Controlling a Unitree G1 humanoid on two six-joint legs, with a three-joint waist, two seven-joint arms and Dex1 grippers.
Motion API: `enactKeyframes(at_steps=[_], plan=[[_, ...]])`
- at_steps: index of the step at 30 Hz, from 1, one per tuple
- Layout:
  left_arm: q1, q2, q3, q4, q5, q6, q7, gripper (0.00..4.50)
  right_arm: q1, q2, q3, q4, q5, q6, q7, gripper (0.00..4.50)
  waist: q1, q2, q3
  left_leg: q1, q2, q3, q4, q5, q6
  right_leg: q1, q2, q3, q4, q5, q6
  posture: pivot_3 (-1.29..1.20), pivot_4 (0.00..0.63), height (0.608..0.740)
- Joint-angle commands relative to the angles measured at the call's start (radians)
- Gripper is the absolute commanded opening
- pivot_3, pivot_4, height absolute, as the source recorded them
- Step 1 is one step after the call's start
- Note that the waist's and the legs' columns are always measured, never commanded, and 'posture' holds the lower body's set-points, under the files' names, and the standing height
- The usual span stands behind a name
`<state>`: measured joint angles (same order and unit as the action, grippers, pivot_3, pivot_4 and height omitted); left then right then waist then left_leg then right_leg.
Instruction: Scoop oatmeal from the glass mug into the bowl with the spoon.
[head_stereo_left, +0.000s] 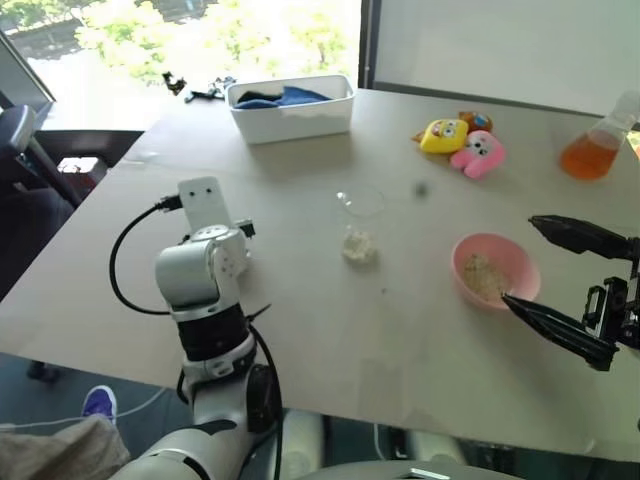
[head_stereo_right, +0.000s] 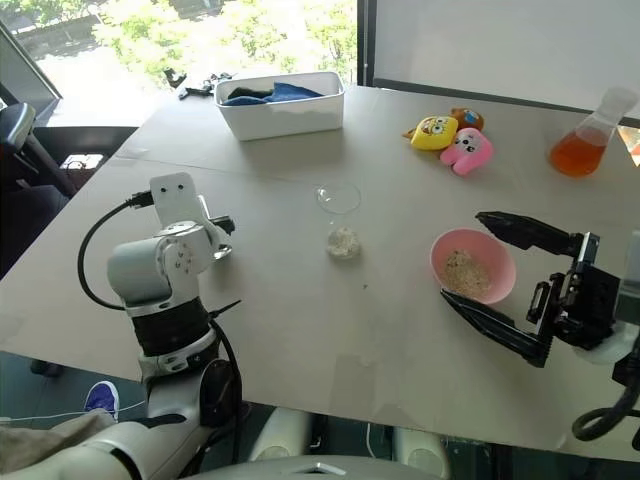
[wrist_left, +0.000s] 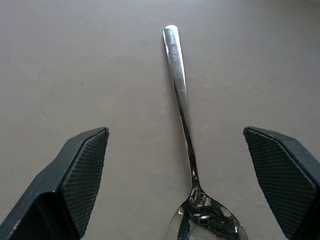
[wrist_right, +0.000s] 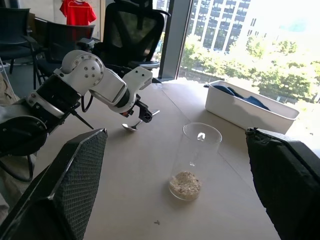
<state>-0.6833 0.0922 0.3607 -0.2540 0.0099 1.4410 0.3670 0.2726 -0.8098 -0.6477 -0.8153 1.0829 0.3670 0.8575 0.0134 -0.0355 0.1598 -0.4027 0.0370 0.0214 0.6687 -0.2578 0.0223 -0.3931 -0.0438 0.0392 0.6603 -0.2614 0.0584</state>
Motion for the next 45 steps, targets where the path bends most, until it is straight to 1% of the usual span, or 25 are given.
enactKeyframes(at_steps=[1,6,7,9,10,12,13,14,15,17,20,23,25,28,31,32,33,38,41,43,45], plan=[[-0.056,-0.008,0.016,0.048,0.021,-0.042,0.002,4.5,0.012,0.007,-0.044,-0.018,0.007,-0.014,-0.011,4.47,0.0,0.0,0.0,0.0,0.0,0.0,0.0,0.0,0.0,0.0,0.0,0.0,0.0,0.0,0.0,0.0,0.15,0.74],[-0.084,-0.017,0.046,0.195,0.031,-0.124,0.012,4.5,0.023,0.011,-0.038,-0.027,-0.009,-0.017,-0.03,4.47,0.0,0.0,0.0,0.0,0.0,0.0,0.0,0.0,0.0,0.0,0.0,0.0,0.0,0.0,0.0,0.0,0.15,0.74],[-0.089,-0.014,0.061,0.228,0.032,-0.141,0.015,3.95,0.024,0.011,-0.037,-0.03,-0.011,-0.017,-0.034,4.5,0.0,0.0,0.0,0.0,0.0,0.0,0.0,0.0,0.0,0.0,0.0,0.0,0.0,0.0,0.0,0.0,0.15,0.74],[-0.099,-0.007,0.102,0.301,0.033,-0.172,0.032,3.45,0.029,0.014,-0.038,-0.035,-0.009,-0.016,-0.041,4.5,0.0,0.0,0.0,0.001,0.0,0.0,0.0,0.0,0.0,0.0,0.0,0.0,0.001,0.0,0.0,0.0,0.15,0.74],[-0.102,0.003,0.113,0.335,0.033,-0.19,0.035,2.97,0.033,0.014,-0.04,-0.037,-0.01,-0.015,-0.043,4.5,-0.001,0.001,0.0,0.001,0.0,0.0,0.0,0.0,0.0,0.0,0.0,0.0,0.001,0.0,0.0,0.0,0.15,0.74],[-0.101,0.016,0.129,0.377,0.035,-0.204,0.04,2.21,0.046,0.012,-0.048,-0.038,-0.007,-0.008,-0.049,4.5,-0.006,0.002,-0.001,0.003,0.0,0.001,0.0,0.0,0.0,0.002,0.0,0.001,0.002,0.0,0.0,0.0,0.15,0.74],[-0.099,0.019,0.134,0.386,0.039,-0.197,0.045,2.03,0.054,0.011,-0.052,-0.038,-0.004,-0.004,-0.054,4.5,-0.008,0.003,-0.002,0.004,0.0,0.001,0.0,0.0,0.0,0.002,0.0,0.001,0.002,0.0,0.0,0.0,0.15,0.74],[-0.096,0.02,0.135,0.388,0.042,-0.193,0.049,1.49,0.059,0.01,-0.055,-0.037,-0.002,-0.001,-0.057,4.5,-0.01,0.003,-0.002,0.004,0.0,0.001,0.0,0.0,0.0,0.002,0.0,0.001,0.002,0.0,0.0,0.0,0.15,0.74],[-0.093,0.019,0.136,0.385,0.043,-0.191,0.051,1.37,0.063,0.009,-0.056,-0.035,0.002,0.003,-0.062,4.5,-0.018,0.005,-0.003,0.005,0.0,0.001,0.0,0.0,0.0,0.002,0.0,0.001,0.002,0.0,0.0,0.0,0.15,0.74],[-0.087,0.011,0.144,0.368,0.048,-0.171,0.062,0.73,0.062,0.01,-0.058,-0.029,0.016,0.009,-0.089,4.5,-0.027,0.006,-0.004,0.006,0.0,0.001,0.0,0.0,0.0,0.004,0.0,0.002,0.002,0.0,0.0,0.0,0.15,0.74],[-0.078,0.007,0.16,0.346,0.05,-0.156,0.073,0.73,0.05,0.012,-0.056,-0.029,0.013,0.014,-0.134,4.5,-0.031,0.007,-0.004,0.006,0.0,0.001,0.0,0.0,0.0,0.004,0.0,0.002,0.002,0.0,0.0,0.0,0.15,0.74],[-0.074,0.018,0.195,0.352,0.039,-0.168,0.07,0.73,0.024,-0.001,-0.031,-0.019,-0.045,0.051,-0.242,4.5,-0.031,0.008,-0.005,0.006,0.0,0.001,0.0,0.0,0.0,0.004,0.0,0.002,0.002,0.0,0.0,0.0,0.15,0.74],[-0.073,0.023,0.2,0.355,0.033,-0.186,0.062,0.73,0.003,0.003,-0.02,-0.014,-0.09,0.049,-0.276,4.5,-0.031,0.009,-0.005,0.006,0.0,0.002,0.0,0.0,0.0,0.004,0.0,0.002,0.002,0.0,0.0,0.0,0.15,0.74],[-0.075,0.038,0.189,0.362,0.027,-0.214,0.051,0.73,-0.025,0.006,0.012,-0.013,-0.156,0.045,-0.302,4.5,-0.031,0.009,-0.006,0.007,0.0,0.002,0.0,0.0,0.0,0.004,0.001,0.002,0.002,0.0,0.0,0.0,0.15,0.74],[-0.072,0.047,0.195,0.381,0.017,-0.23,0.049,0.73,-0.044,0.009,0.032,-0.014,-0.173,0.042,-0.298,4.5,-0.03,0.01,-0.006,0.007,0.0,0.002,0.0,0.0,0.0,0.003,0.001,0.002,0.002,0.0,0.0,0.0,0.15,0.74],[-0.07,0.049,0.197,0.389,0.019,-0.229,0.055,0.22,-0.045,0.01,0.034,-0.012,-0.179,0.039,-0.294,4.5,-0.03,0.01,-0.006,0.007,0.0,0.001,0.0,0.0,0.0,0.004,0.001,0.002,0.002,0.0,0.0,0.0,0.15,0.74],[-0.066,0.053,0.192,0.394,0.019,-0.234,0.055,0.01,-0.046,0.012,0.034,-0.01,-0.182,0.038,-0.29,4.5,-0.03,0.01,-0.006,0.007,0.0,0.001,0.0,0.0,0.0,0.004,0.001,0.002,0.002,0.0,0.0,0.0,0.15,0.74],[-0.055,0.06,0.195,0.399,0.014,-0.257,0.055,0.01,-0.052,0.002,0.031,-0.01,-0.187,0.058,-0.296,4.5,-0.031,0.01,-0.006,0.007,0.0,0.002,0.0,0.0,0.0,0.004,0.001,0.002,0.002,0.0,0.0,0.0,0.15,0.74],[-0.062,0.075,0.207,0.387,-0.001,-0.307,0.046,0.01,-0.052,-0.04,0.021,-0.053,-0.239,0.126,-0.378,4.5,-0.031,0.011,-0.007,0.007,0.0,0.002,0.0,0.0,0.0,0.004,0.001,0.002,0.002,0.0,0.0,0.0,0.15,0.74],[-0.06,0.099,0.157,0.358,-0.002,-0.393,0.009,0.01,-0.088,-0.073,0.018,-0.06,-0.181,0.183,-0.427,4.5,-0.033,0.01,-0.006,0.007,0.001,0.002,0.0,0.0,0.0,0.003,0.001,0.003,0.002,0.0,0.0,0.0,0.15,0.74],[-0.07,0.153,0.022,0.296,-0.002,-0.542,-0.119,0.01,-0.193,-0.119,0.039,-0.021,0.001,0.237,-0.497,4.5,-0.032,0.007,-0.003,0.006,0.001,0.001,-0.001,0.0,0.0,0.002,0.001,0.003,0.002,0.0,0.0,0.0,0.15,0.74]])
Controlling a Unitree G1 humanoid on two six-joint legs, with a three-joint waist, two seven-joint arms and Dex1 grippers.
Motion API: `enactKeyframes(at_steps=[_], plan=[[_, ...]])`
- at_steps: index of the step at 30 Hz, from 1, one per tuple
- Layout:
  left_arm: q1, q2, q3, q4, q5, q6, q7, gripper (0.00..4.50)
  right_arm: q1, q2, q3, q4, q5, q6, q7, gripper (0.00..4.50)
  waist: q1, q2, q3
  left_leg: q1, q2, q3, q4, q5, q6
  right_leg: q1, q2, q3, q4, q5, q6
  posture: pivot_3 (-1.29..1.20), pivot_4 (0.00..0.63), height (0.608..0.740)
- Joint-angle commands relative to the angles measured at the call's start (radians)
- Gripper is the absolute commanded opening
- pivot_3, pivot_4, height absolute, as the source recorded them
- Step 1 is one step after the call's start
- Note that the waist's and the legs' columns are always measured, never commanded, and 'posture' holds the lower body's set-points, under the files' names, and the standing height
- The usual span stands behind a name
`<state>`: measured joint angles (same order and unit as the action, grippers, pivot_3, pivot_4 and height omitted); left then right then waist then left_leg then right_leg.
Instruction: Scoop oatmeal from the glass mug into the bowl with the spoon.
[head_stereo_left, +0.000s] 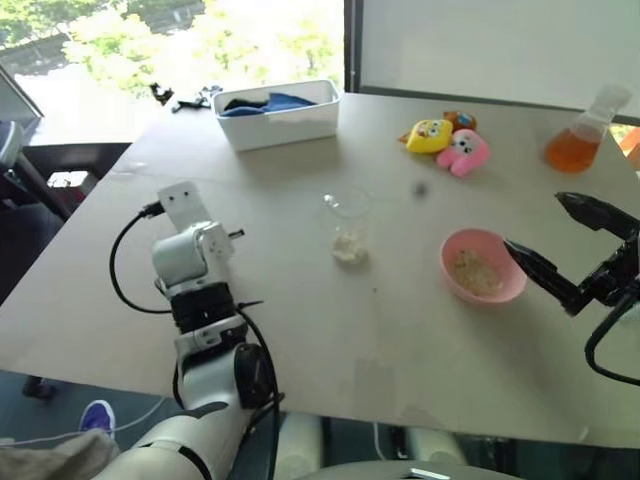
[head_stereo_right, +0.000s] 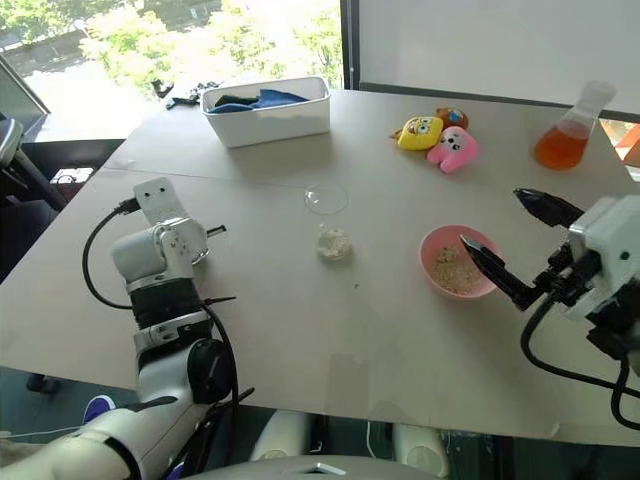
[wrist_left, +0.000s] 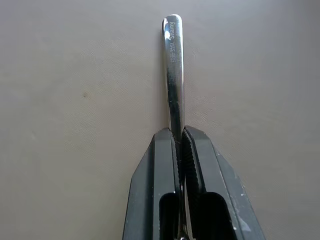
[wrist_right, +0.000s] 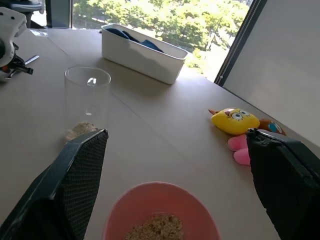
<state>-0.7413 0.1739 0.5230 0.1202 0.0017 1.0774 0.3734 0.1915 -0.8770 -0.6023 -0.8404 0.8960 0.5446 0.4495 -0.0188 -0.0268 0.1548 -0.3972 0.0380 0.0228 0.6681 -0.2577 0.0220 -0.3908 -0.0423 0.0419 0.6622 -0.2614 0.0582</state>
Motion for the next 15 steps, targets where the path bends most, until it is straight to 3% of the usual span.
enactKeyframes(at_steps=[1,3,6,9,10,11,15], plan=[[-0.016,0.087,-0.182,-0.092,0.006,-0.225,-0.166,0.01,-0.15,-0.063,0.001,0.019,0.245,0.078,-0.12,4.5,0.005,-0.005,0.005,-0.002,0.0,0.0,0.0,0.0,0.0,-0.001,0.0,0.0,0.0,0.0,0.0,0.0,0.15,0.74],[-0.043,0.135,-0.302,-0.127,0.011,-0.416,-0.307,0.01,-0.309,-0.102,0.084,0.078,0.363,0.137,-0.241,4.5,0.018,-0.009,0.007,-0.006,0.0,-0.001,0.001,0.002,-0.003,-0.004,0.0,-0.001,-0.001,0.001,-0.001,0.0,0.15,0.74],[-0.08,0.205,-0.453,-0.154,-0.05,-0.747,-0.647,0.01,-0.622,-0.103,0.287,0.187,0.475,0.228,-0.383,4.5,0.03,-0.01,0.009,-0.01,-0.001,-0.002,0.001,0.002,-0.002,-0.007,-0.005,-0.004,-0.001,0.001,-0.001,0.0,0.15,0.74],[-0.104,0.236,-0.491,-0.09,-0.082,-0.915,-0.798,0.01,-0.854,-0.008,0.412,0.311,0.537,0.28,-0.488,4.5,0.034,-0.009,0.009,-0.021,-0.001,-0.001,0.002,0.004,-0.006,-0.017,-0.01,-0.004,-0.002,0.001,-0.001,0.0,0.15,0.74],[-0.109,0.245,-0.505,-0.067,-0.089,-0.975,-0.843,0.0,-0.916,0.039,0.435,0.356,0.557,0.284,-0.529,3.92,0.032,-0.009,0.009,-0.02,-0.001,0.0,0.002,0.004,-0.006,-0.017,-0.01,-0.004,-0.002,0.001,-0.001,0.0,0.15,0.74],[-0.114,0.257,-0.525,-0.043,-0.075,-1.05,-0.875,0.0,-0.973,0.083,0.455,0.398,0.562,0.287,-0.563,3.62,0.031,-0.009,0.009,-0.021,-0.001,0.0,0.0,0.004,-0.005,-0.018,-0.01,-0.004,-0.003,0.001,-0.001,0.0,0.15,0.74],[-0.139,0.262,-0.563,0.011,-0.088,-1.201,-0.98,0.0,-1.089,0.213,0.504,0.499,0.56,0.311,-0.647,3.54,0.02,-0.007,0.009,-0.035,-0.001,0.0,0.001,0.004,-0.005,-0.032,-0.007,-0.006,-0.001,0.001,-0.001,0.0,0.15,0.74]])
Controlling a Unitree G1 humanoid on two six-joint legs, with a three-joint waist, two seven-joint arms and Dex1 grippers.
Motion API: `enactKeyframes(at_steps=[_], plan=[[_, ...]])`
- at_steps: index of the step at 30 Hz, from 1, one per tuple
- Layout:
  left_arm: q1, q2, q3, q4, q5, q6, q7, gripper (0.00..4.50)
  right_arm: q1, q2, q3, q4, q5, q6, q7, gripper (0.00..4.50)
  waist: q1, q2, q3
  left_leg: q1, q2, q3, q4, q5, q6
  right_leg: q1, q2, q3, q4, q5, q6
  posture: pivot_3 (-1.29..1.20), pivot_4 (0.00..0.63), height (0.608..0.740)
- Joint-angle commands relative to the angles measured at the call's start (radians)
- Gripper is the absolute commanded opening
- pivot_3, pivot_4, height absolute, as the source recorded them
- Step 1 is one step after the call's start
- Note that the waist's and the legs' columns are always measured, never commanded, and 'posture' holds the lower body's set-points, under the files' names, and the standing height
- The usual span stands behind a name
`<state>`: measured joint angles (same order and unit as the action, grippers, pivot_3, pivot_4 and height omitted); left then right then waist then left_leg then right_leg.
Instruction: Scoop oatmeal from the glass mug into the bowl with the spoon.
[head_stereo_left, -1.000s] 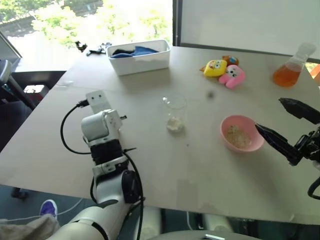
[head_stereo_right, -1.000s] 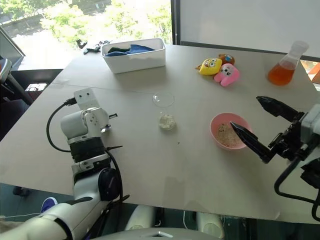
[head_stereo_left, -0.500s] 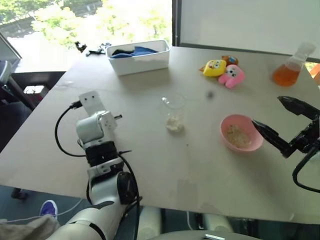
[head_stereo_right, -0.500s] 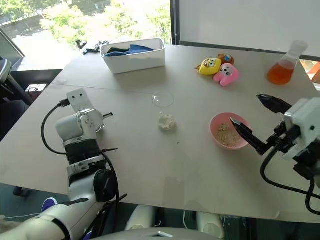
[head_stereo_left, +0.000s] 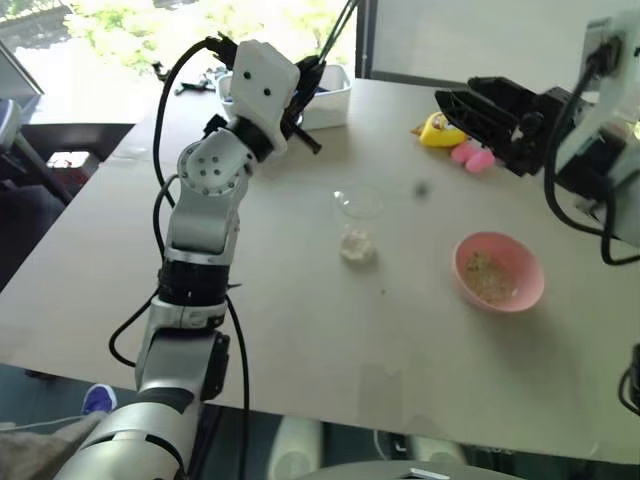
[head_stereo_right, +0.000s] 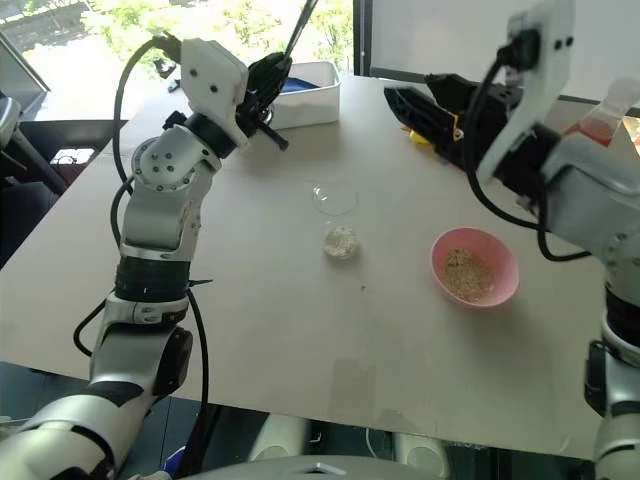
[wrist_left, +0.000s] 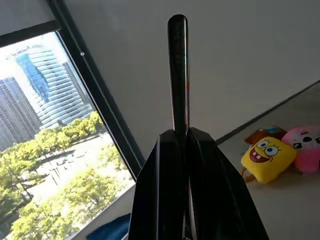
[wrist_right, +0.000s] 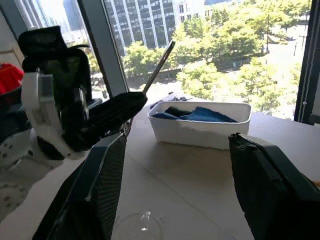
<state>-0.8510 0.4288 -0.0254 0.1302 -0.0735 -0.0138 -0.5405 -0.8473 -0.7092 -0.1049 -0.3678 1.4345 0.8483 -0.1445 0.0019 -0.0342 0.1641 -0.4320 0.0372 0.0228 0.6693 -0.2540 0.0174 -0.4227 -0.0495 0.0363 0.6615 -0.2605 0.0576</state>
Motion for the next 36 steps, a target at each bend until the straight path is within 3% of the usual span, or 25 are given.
enactKeyframes(at_steps=[1,19,22,28,33,35,36], plan=[[-0.032,0.01,-0.024,0.008,-0.01,-0.148,-0.087,0.0,-0.062,0.068,0.007,0.038,0.026,0.01,-0.067,3.54,0.0,0.0,0.0,-0.002,0.0,0.0,0.0,0.0,0.0,-0.001,0.0,-0.001,0.001,0.0,0.0,0.0,0.15,0.74],[-0.008,-0.027,-0.066,-0.068,-0.053,-0.212,-0.219,0.0,-0.144,0.228,-0.004,0.114,0.037,0.051,-0.094,3.54,-0.006,0.001,0.0,-0.002,0.0,-0.001,0.006,-0.002,0.004,0.001,0.002,-0.007,0.004,0.0,0.0,0.0,0.15,0.74],[0.014,-0.026,-0.07,-0.09,-0.056,-0.214,-0.233,0.0,-0.137,0.241,-0.012,0.118,0.051,0.052,-0.102,2.81,-0.012,0.001,0.0,-0.002,0.0,-0.001,0.006,-0.002,0.004,0.001,0.002,-0.007,0.004,0.0,0.0,0.0,0.15,0.74],[0.036,-0.027,-0.068,-0.111,-0.068,-0.196,-0.246,0.0,-0.11,0.228,-0.029,0.105,0.085,0.079,-0.119,0.09,-0.013,0.001,0.001,-0.002,0.0,-0.002,0.006,-0.002,0.004,0.002,0.002,-0.007,0.004,0.0,0.0,0.0,0.15,0.74],[0.031,-0.039,-0.05,-0.096,-0.128,-0.151,-0.273,0.0,-0.081,0.202,-0.046,0.087,0.12,0.09,-0.139,0.09,-0.013,0.001,0.001,-0.002,0.0,-0.002,0.006,-0.002,0.004,0.002,0.002,-0.007,0.004,0.0,0.0,0.0,0.15,0.74],[0.027,-0.031,-0.026,-0.113,-0.23,-0.026,-0.32,0.0,-0.065,0.195,-0.057,0.079,0.143,0.083,-0.155,0.09,-0.014,0.001,0.001,-0.002,0.0,-0.002,0.006,-0.002,0.004,0.002,0.002,-0.007,0.004,0.0,0.0,0.0,0.15,0.74],[0.023,-0.028,-0.004,-0.128,-0.285,0.045,-0.321,0.37,-0.057,0.195,-0.066,0.076,0.163,0.074,-0.169,0.02,-0.015,0.001,0.001,-0.002,0.0,-0.003,0.006,-0.002,0.004,0.002,0.002,-0.007,0.004,0.0,0.0,0.0,0.15,0.74]])
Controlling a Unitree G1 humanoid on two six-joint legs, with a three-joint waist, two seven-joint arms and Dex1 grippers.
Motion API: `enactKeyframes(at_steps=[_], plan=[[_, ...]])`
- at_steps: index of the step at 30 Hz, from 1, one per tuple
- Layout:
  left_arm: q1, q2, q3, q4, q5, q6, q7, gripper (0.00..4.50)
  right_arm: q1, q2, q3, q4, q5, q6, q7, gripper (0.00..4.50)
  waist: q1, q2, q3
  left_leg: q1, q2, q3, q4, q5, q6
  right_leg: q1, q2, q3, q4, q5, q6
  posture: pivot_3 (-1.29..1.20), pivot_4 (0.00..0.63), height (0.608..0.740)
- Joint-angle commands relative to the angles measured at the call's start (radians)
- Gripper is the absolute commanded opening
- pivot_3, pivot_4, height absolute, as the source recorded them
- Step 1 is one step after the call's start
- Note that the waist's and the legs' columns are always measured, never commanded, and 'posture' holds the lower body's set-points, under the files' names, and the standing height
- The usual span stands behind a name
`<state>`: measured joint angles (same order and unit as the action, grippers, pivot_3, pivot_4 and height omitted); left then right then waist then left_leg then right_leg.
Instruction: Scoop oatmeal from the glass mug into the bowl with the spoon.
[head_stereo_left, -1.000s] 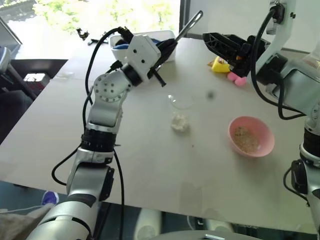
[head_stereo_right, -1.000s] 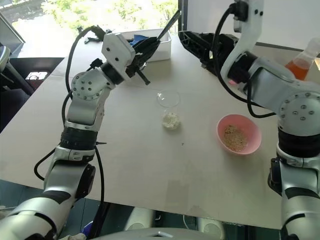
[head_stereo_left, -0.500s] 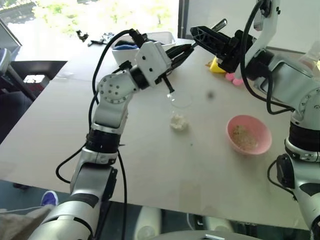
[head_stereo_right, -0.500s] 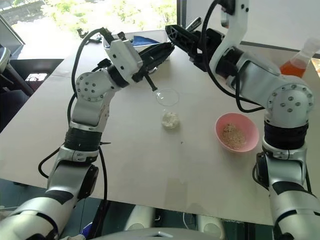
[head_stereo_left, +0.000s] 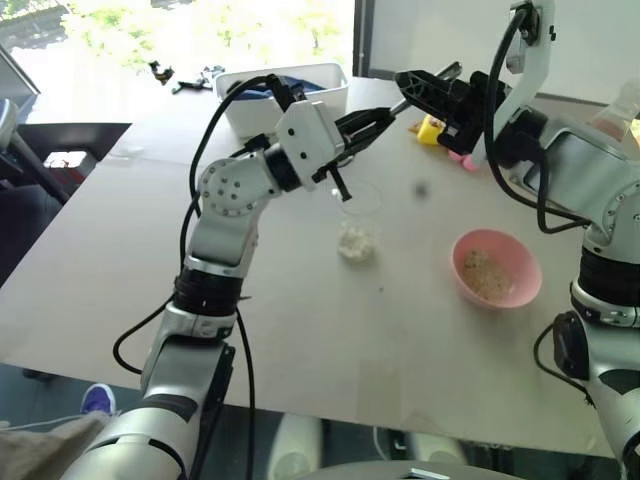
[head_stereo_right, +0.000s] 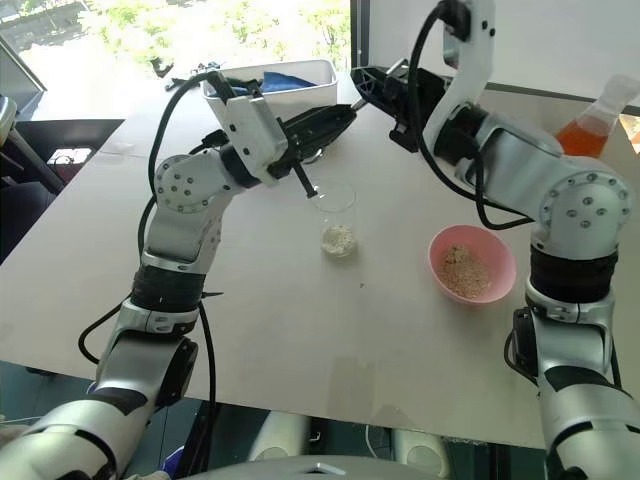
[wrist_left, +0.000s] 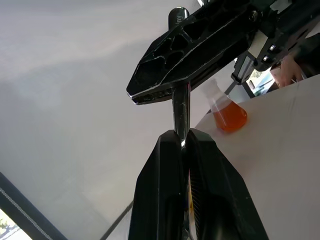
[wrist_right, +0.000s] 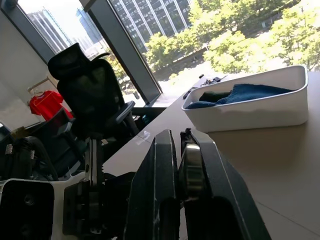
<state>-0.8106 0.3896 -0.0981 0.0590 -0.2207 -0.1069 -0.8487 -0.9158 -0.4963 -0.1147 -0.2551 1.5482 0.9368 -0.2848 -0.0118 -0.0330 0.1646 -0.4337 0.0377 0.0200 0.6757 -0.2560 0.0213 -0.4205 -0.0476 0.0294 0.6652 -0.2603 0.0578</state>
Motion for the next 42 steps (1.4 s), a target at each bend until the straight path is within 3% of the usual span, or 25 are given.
enactKeyframes(at_steps=[1,2,6,8,14,20,37,38,39,42], plan=[[-0.019,0.015,0.095,-0.074,-0.179,0.196,0.002,0.85,0.019,-0.02,-0.068,-0.04,0.072,-0.025,-0.046,0.0,-0.002,0.0,0.0,0.0,0.0,0.0,0.0,0.0,0.0,0.0,0.0,0.0,0.0,0.0,0.0,0.0,0.15,0.74],[-0.018,0.019,0.118,-0.088,-0.204,0.236,0.023,0.97,0.024,-0.023,-0.076,-0.043,0.089,-0.033,-0.06,0.0,-0.002,0.0,0.0,0.0,0.0,-0.001,0.0,0.0,0.0,0.0,0.0,0.0,0.0,0.0,0.0,0.0,0.15,0.74],[0.03,0.056,0.247,-0.162,-0.37,0.516,0.145,2.71,0.046,-0.041,-0.12,-0.056,0.155,-0.084,-0.129,0.0,-0.006,0.001,0.001,0.001,0.0,-0.003,0.0,0.0,0.0,0.0,0.0,0.0,0.001,0.0,0.0,0.0,0.15,0.74],[0.13,0.08,0.293,-0.197,-0.406,0.588,0.175,3.46,0.069,-0.057,-0.154,-0.059,0.173,-0.114,-0.158,0.0,-0.01,0.003,-0.001,0.002,0.002,-0.003,0.0,0.0,0.0,0.0,0.0,0.001,0.001,0.0,0.0,0.0,0.15,0.74],[0.453,0.088,0.27,-0.283,-0.344,0.585,0.204,3.46,0.143,-0.071,-0.234,-0.092,0.185,-0.216,-0.225,0.0,-0.004,0.005,0.0,0.003,0.001,-0.002,0.0,0.0,0.0,0.002,-0.001,0.002,0.001,0.0,0.0,0.0,0.15,0.74],[0.5,0.062,0.208,-0.247,-0.269,0.539,0.214,3.46,0.183,-0.071,-0.251,-0.135,0.188,-0.274,-0.262,0.0,0.005,0.005,0.0,0.003,0.001,-0.001,0.002,0.0,0.0,0.005,0.0,-0.001,0.002,0.0,0.0,0.0,0.15,0.74],[0.066,0.032,0.043,0.4,-0.021,0.238,0.002,3.46,0.235,-0.105,-0.26,-0.232,0.204,-0.358,-0.337,0.0,0.001,0.006,-0.001,0.002,-0.001,0.0,0.003,0.0,0.0,0.005,0.001,-0.001,0.001,0.0,0.0,0.0,0.15,0.74],[0.05,0.027,0.044,0.425,-0.016,0.226,-0.006,2.92,0.24,-0.107,-0.26,-0.239,0.205,-0.361,-0.342,0.0,0.001,0.006,-0.001,0.002,-0.001,0.0,0.003,0.0,0.0,0.005,0.001,-0.001,0.001,0.0,0.0,0.0,0.15,0.74],[0.034,0.022,0.045,0.449,-0.011,0.217,-0.011,2.69,0.245,-0.11,-0.261,-0.247,0.208,-0.365,-0.348,0.0,0.001,0.006,-0.001,0.002,-0.001,0.0,0.003,0.0,0.0,0.005,0.001,-0.001,0.0,0.0,0.0,0.0,0.15,0.74],[0.004,0.014,0.046,0.5,0.004,0.19,-0.032,2.69,0.26,-0.118,-0.264,-0.265,0.213,-0.376,-0.36,0.0,0.0,0.006,-0.001,0.002,0.0,0.0,0.003,0.0,0.001,0.005,0.001,-0.001,0.0,0.0,0.0,0.0,0.15,0.74]])
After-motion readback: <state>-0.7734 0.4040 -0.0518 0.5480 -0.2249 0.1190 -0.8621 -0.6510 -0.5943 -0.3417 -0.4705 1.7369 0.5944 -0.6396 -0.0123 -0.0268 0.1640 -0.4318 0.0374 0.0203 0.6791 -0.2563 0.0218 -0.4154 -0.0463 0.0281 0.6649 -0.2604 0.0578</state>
